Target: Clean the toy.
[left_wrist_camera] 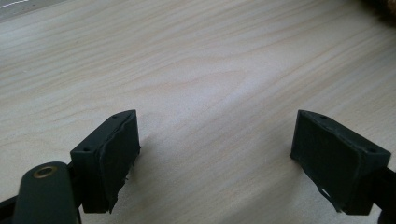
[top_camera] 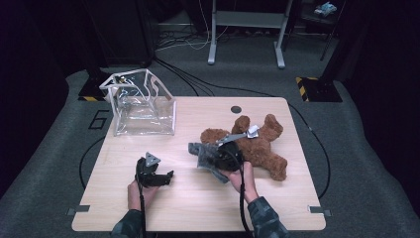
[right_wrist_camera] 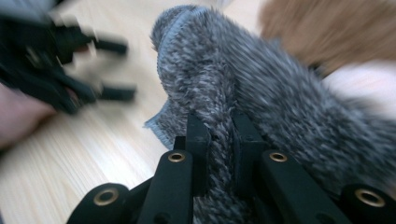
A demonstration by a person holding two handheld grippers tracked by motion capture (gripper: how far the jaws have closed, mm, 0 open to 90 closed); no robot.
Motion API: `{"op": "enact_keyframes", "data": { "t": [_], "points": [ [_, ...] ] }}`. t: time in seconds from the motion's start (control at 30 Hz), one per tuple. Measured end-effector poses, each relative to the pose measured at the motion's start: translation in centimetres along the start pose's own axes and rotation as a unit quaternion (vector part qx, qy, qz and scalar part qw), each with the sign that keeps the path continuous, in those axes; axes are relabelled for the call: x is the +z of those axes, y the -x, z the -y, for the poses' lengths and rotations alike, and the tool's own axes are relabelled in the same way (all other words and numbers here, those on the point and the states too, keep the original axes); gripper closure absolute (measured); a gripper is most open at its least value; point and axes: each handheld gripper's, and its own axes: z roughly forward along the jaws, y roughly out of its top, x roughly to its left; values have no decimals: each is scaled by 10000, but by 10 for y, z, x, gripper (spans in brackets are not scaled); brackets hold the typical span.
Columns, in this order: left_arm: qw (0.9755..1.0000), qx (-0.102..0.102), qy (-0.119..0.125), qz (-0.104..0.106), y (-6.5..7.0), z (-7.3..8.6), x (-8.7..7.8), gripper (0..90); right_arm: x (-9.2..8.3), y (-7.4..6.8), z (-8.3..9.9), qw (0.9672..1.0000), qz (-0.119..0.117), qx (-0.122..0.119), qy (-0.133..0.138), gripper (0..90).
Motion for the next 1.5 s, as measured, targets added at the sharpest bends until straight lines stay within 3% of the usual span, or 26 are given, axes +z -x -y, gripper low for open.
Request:
{"op": "enact_keyframes", "data": {
  "t": [0.1, 0.2, 0.27, 0.33, 0.37, 0.43, 0.53, 0.57, 0.7, 0.87, 1.23, 1.5],
  "points": [
    [10000, 40, -29, 6, -1, 0, 0, 148, -30, 4, -22, 9984, 301, -20, 486, 800],
    [10000, 43, -29, -2, -1, 0, 0, 148, -48, 12, -45, 9932, 899, -129, 723, 798],
    [10000, 39, -27, -2, -1, 0, 0, 148, -49, 21, -57, 9898, 1211, -139, 737, 798],
    [10000, 37, -35, 0, -1, 0, 0, 148, -43, 30, -63, 9879, 1403, -122, 655, 797],
    [10000, 36, -31, 0, -1, 0, 0, 148, -38, 33, -65, 9854, 1588, -130, 606, 797],
    [10000, 7, -10, -8, 0, 0, 0, 148, -25, 40, -63, 9850, 1673, 2, 419, 797],
    [10000, 1, -10, -11, 0, 0, 0, 148, -6, 47, -55, 9866, 1623, 135, 115, 796],
    [10000, 8, -9, -6, 0, 0, 0, 148, 2, 51, -45, 9899, 1368, 354, 82, 798],
    [10000, 5, -6, -7, 0, 0, 0, 148, -3, 50, -39, 9924, 1124, 469, 173, 799],
    [10000, 7, -2, -6, 0, 0, 0, 148, -15, 41, -29, 9957, 844, 328, 179, 798],
    [10000, 7, -3, -6, 0, 0, 0, 148, -32, 27, -3, 9964, 595, 368, 477, 798],
    [10000, 6, -11, -6, 0, 0, 0, 148, -28, 17, 10, 9979, 450, 269, 373, 798]
  ]
}}
